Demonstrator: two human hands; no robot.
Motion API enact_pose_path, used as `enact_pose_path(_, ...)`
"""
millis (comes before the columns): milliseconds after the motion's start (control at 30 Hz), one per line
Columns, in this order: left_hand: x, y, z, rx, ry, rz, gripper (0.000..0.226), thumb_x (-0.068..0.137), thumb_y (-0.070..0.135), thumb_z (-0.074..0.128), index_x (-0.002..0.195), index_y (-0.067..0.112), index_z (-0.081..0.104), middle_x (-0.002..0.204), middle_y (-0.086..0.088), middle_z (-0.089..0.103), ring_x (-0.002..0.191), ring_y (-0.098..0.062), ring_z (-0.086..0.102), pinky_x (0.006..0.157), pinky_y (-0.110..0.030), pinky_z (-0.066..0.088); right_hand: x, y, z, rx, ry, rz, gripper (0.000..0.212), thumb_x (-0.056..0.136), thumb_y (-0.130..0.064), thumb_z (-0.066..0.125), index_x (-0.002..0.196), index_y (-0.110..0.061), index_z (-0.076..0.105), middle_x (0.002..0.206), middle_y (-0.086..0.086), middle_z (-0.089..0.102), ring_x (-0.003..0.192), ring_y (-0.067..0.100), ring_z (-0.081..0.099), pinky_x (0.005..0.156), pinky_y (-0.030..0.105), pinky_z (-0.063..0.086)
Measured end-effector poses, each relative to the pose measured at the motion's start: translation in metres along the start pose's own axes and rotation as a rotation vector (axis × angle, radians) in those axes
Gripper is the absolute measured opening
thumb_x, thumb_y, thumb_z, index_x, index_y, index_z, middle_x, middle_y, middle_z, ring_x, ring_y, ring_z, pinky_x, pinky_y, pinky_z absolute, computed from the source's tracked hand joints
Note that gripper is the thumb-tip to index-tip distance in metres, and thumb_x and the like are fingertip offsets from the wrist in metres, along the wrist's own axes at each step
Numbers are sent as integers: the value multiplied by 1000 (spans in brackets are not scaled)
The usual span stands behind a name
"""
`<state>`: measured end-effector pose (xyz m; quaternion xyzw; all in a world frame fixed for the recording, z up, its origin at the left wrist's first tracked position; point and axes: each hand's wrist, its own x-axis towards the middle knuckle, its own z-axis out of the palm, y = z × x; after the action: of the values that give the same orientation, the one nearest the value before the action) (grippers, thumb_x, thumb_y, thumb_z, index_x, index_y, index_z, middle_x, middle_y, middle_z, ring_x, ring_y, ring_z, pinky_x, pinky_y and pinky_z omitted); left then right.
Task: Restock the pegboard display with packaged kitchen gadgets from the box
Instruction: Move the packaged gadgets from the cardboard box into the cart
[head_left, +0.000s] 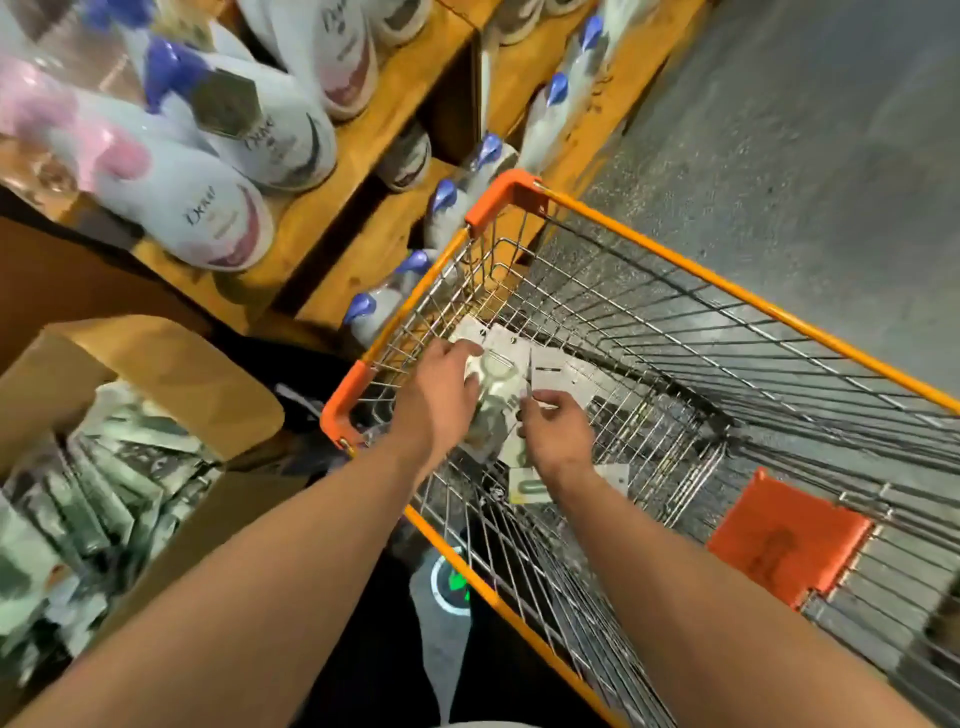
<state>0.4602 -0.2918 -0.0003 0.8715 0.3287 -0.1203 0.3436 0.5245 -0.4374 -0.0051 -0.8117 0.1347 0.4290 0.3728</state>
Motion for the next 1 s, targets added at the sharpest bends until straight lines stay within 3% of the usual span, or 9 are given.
enact_pose_path(67, -8, 3, -34, -9, 63, 46, 30, 105, 15, 53, 133, 19, 62, 125, -4, 61, 101, -18, 61, 89, -30, 48, -19, -32, 11, -63, 11, -113, 22, 103, -36, 59, 115, -18, 63, 101, 2, 75, 82, 18, 72, 74, 38, 62)
enact_pose_path(133, -15, -4, -67, -81, 166, 48, 26, 101, 14, 54, 124, 18, 65, 112, -7, 70, 103, -28, 67, 92, -38, 52, -36, -62, 30, -101, 37, -213, 21, 99, -40, 59, 106, -22, 67, 91, -1, 76, 85, 21, 73, 81, 37, 59)
enact_pose_path(267, -44, -50, -134, -228, 398, -90, 24, 99, 25, 53, 116, 17, 68, 104, -5, 75, 96, -27, 70, 86, -41, 54, -83, -109, 92, -162, 6, -417, 21, 98, -35, 61, 102, -16, 69, 86, 0, 75, 82, 21, 69, 77, 31, 50)
enact_pose_path(400, -98, -150, -184, -266, 532, -292, 20, 101, 18, 58, 119, 17, 67, 99, -5, 72, 89, -25, 67, 78, -38, 50, -141, -130, 188, -302, -129, -594, 13, 99, -29, 61, 95, -17, 66, 72, -13, 61, 66, 3, 55, 70, 27, 39)
enact_pose_path(500, -143, -220, -198, -282, 589, -433, 22, 99, 17, 58, 118, 19, 68, 105, -6, 72, 93, -31, 67, 80, -44, 55, -173, -124, 259, -463, -246, -624, 20, 100, -37, 59, 103, -19, 67, 85, -9, 70, 82, 12, 63, 75, 26, 41)
enact_pose_path(667, -226, -344, -195, -261, 534, -726, 23, 102, 25, 58, 124, 27, 62, 122, -5, 66, 106, -30, 66, 84, -43, 57, -209, -92, 386, -803, -420, -651, 24, 103, -38, 54, 117, -21, 64, 93, -5, 64, 92, 21, 65, 74, 26, 41)
enact_pose_path(800, -259, -412, -184, -251, 441, -926, 35, 104, 28, 57, 138, 30, 54, 141, -7, 49, 126, -33, 52, 94, -44, 51, -202, -60, 464, -971, -468, -571, 29, 101, -35, 53, 124, -21, 62, 113, 8, 72, 99, 31, 69, 82, 38, 57)
enact_pose_path(900, -266, -450, -178, -257, 389, -970, 52, 105, 31, 55, 155, 29, 40, 156, -6, 35, 133, -35, 51, 94, -50, 55, -193, -44, 506, -1053, -439, -547, 37, 102, -39, 53, 133, -20, 57, 118, 9, 70, 103, 32, 67, 82, 34, 53)
enact_pose_path(1000, -265, -477, -176, -244, 338, -973, 56, 104, 37, 57, 154, 29, 35, 151, -7, 40, 131, -37, 51, 90, -50, 54, -186, -34, 536, -1061, -389, -546, 49, 100, -53, 56, 136, -20, 51, 110, 2, 63, 97, 27, 63, 79, 30, 47)
